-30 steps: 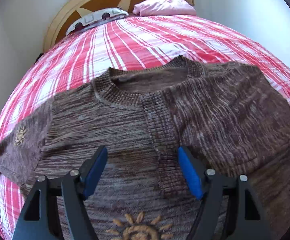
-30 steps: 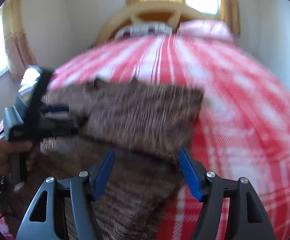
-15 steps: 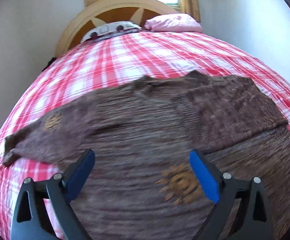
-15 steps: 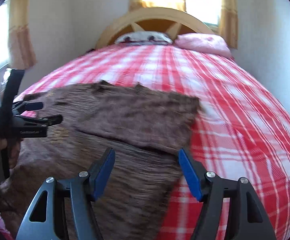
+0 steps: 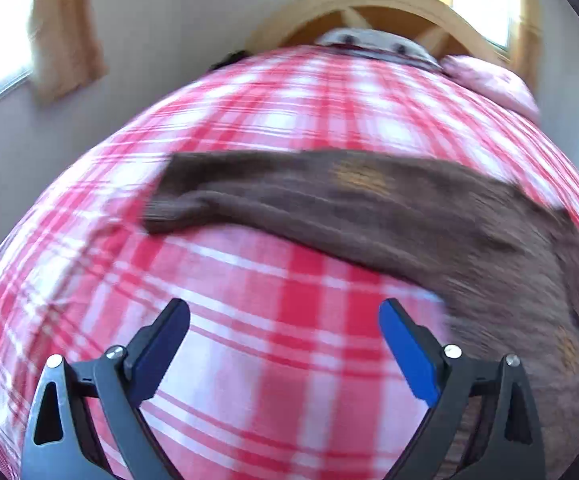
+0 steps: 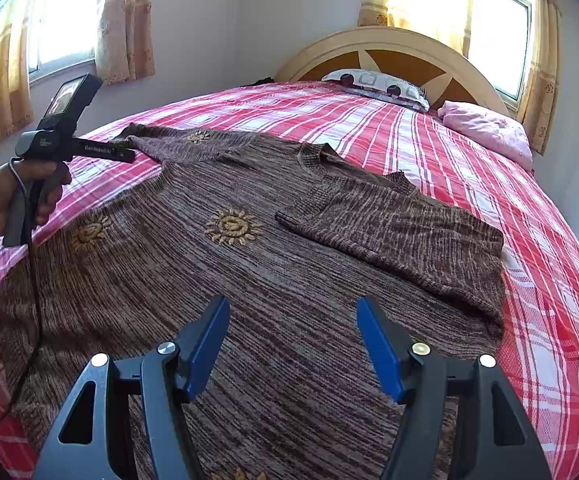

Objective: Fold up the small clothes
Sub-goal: 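Move the left gripper to the other sleeve cuff and close on it, then lift the held sleeve and fold it across the sweater body with the left gripper, then release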

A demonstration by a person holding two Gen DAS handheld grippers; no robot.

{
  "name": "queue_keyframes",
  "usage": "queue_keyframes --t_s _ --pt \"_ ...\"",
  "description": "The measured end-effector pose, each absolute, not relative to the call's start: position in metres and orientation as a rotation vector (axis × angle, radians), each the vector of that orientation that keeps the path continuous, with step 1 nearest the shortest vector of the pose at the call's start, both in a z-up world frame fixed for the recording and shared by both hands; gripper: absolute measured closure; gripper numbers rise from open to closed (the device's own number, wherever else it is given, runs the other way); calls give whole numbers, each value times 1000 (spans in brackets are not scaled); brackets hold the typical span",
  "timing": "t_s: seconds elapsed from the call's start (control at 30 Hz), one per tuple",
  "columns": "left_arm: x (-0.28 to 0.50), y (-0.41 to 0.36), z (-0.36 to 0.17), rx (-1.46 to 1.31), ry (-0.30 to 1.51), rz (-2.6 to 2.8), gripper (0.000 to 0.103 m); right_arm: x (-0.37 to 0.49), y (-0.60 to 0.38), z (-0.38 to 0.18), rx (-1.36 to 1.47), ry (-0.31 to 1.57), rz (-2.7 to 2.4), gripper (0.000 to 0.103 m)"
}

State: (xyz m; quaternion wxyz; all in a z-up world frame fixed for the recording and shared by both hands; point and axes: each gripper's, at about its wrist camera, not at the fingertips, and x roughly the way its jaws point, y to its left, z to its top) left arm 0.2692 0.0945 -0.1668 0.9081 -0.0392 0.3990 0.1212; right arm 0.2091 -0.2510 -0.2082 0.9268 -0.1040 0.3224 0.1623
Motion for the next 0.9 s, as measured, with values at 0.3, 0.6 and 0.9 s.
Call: queue_keyframes --t_s 0.3,0.6,0.9 --pt "311 181 -175 -315 813 378 16 215 -255 -215 -168 674 299 36" --pt "337 195 -190 -472 826 366 35 220 -256 -222 -165 702 288 36" --pt "352 205 -192 -459 827 358 90 223 -254 -226 -180 722 273 36"
